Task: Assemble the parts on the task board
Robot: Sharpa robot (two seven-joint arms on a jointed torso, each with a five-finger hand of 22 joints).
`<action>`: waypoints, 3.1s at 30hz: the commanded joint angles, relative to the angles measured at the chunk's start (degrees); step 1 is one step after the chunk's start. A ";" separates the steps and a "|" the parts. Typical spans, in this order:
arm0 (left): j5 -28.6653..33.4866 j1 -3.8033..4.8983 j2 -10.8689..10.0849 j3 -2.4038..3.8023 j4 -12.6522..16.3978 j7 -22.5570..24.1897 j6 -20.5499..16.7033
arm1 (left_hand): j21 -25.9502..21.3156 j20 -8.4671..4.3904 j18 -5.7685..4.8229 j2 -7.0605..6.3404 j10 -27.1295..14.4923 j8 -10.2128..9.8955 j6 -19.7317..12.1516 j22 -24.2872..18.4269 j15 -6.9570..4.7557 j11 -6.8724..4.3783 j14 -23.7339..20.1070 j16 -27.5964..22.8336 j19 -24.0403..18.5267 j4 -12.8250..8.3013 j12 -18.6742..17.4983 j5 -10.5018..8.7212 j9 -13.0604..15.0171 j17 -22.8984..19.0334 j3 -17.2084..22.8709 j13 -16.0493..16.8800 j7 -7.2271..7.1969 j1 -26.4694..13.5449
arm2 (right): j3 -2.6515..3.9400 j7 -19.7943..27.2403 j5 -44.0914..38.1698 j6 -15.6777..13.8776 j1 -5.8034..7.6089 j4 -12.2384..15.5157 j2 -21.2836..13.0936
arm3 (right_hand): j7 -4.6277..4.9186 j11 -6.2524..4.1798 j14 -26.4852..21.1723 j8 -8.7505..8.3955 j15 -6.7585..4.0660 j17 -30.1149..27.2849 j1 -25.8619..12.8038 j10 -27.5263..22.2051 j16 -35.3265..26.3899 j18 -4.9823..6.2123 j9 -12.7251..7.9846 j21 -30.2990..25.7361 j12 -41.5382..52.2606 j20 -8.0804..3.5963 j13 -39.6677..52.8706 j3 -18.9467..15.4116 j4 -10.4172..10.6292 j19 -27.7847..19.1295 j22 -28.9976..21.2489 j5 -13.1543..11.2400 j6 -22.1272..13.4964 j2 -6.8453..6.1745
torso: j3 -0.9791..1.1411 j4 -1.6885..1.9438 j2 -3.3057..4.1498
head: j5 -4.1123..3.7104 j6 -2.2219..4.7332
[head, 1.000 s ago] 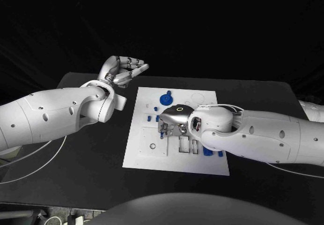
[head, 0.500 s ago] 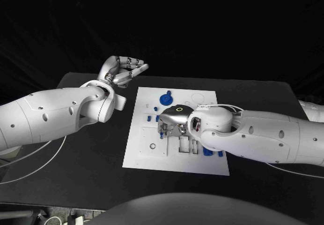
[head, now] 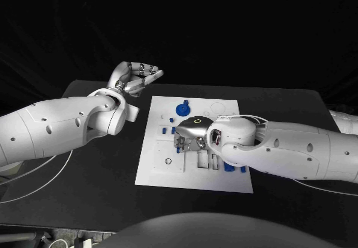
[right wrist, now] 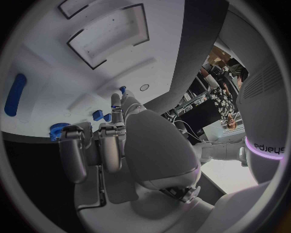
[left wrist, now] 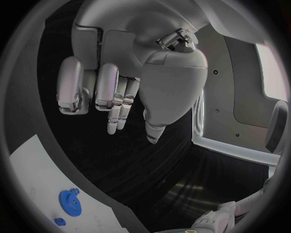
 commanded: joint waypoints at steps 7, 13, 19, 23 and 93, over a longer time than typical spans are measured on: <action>0.17 0.02 0.05 0.05 0.15 0.59 0.71 | -0.21 -0.05 0.01 0.50 0.03 -0.37 0.29 14.52 -0.11 0.11 4.33 0.21 4.53 0.03 -0.35 -0.20 -0.08 10.87 0.35 -0.06 0.12 0.12 | -0.02 0.08 0.21 1.81 -0.04 -0.02 0.14 | 0.10 0.19 6.08 0.25 0.43 15.06 0.05 -0.19 0.23 -0.39 0.05 0.26 -0.26 0.49 -0.07 0.24 -0.05 6.10 15.07 0.22 0.28 -0.65 | 0.00 0.01 -0.01 | -0.15 0.01; 0.17 0.02 0.05 0.05 0.15 0.58 0.70 | -0.21 -0.05 0.01 0.50 0.03 -0.37 0.29 14.52 -0.11 0.11 4.33 0.21 4.53 0.03 -0.35 -0.20 -0.08 10.87 0.35 -0.06 0.12 0.12 | -0.03 -0.34 0.25 1.96 -0.04 0.00 0.13 | 0.24 0.34 6.08 -0.32 0.47 15.06 -0.40 -1.05 0.23 -0.39 -0.17 0.26 -0.38 0.63 -0.11 0.14 0.14 6.10 15.07 0.20 -0.51 -1.21 | -0.03 0.03 0.01 | -0.17 0.01; 0.17 0.02 0.14 0.05 0.09 0.60 0.73 | -0.19 -0.04 0.00 0.68 0.00 -0.40 0.27 14.53 -0.10 0.12 4.34 0.22 4.56 0.01 -0.36 -0.20 -0.09 10.90 0.38 -0.05 0.13 0.21 | -0.04 -0.68 0.33 1.93 -0.04 0.02 0.10 | 1.87 1.91 6.08 -1.21 1.40 15.06 -2.40 -7.37 0.23 -0.39 -1.21 0.26 -0.39 1.38 -0.09 -1.33 0.83 6.10 15.07 0.17 -7.41 -4.00 | -0.02 0.07 -0.04 | -0.25 0.01; 0.17 0.02 0.15 0.06 0.09 0.64 0.76 | -0.19 -0.04 0.00 0.68 0.00 -0.40 0.27 14.53 -0.10 0.12 4.34 0.22 4.56 0.01 -0.36 -0.20 -0.09 10.90 0.38 -0.05 0.13 0.21 | -0.04 -0.56 0.56 1.84 -0.04 0.15 0.07 | 2.72 2.62 6.08 -1.13 1.56 15.06 -4.80 -11.90 0.23 -0.39 -1.12 0.26 -0.26 1.75 0.01 -3.15 0.79 6.10 15.07 0.11 -11.79 -5.65 | 0.00 0.04 -0.02 | -0.17 0.01; 0.17 -0.45 0.50 0.07 -0.40 1.08 0.83 | -0.17 -0.02 -0.01 0.77 -0.11 -0.48 0.21 14.54 -0.08 0.15 4.37 0.26 4.58 -0.01 -0.40 -0.12 -0.12 10.98 0.37 -0.06 0.16 0.40 | -0.28 -8.02 9.80 -0.20 4.49 2.94 -14.78 | 2.14 2.09 6.08 0.49 1.52 15.06 -4.61 -9.54 0.23 -0.39 -0.29 0.26 2.22 2.14 0.27 -4.25 -1.14 6.10 15.07 0.09 -8.93 -1.47 | -0.01 -0.09 -0.21 | -5.26 0.01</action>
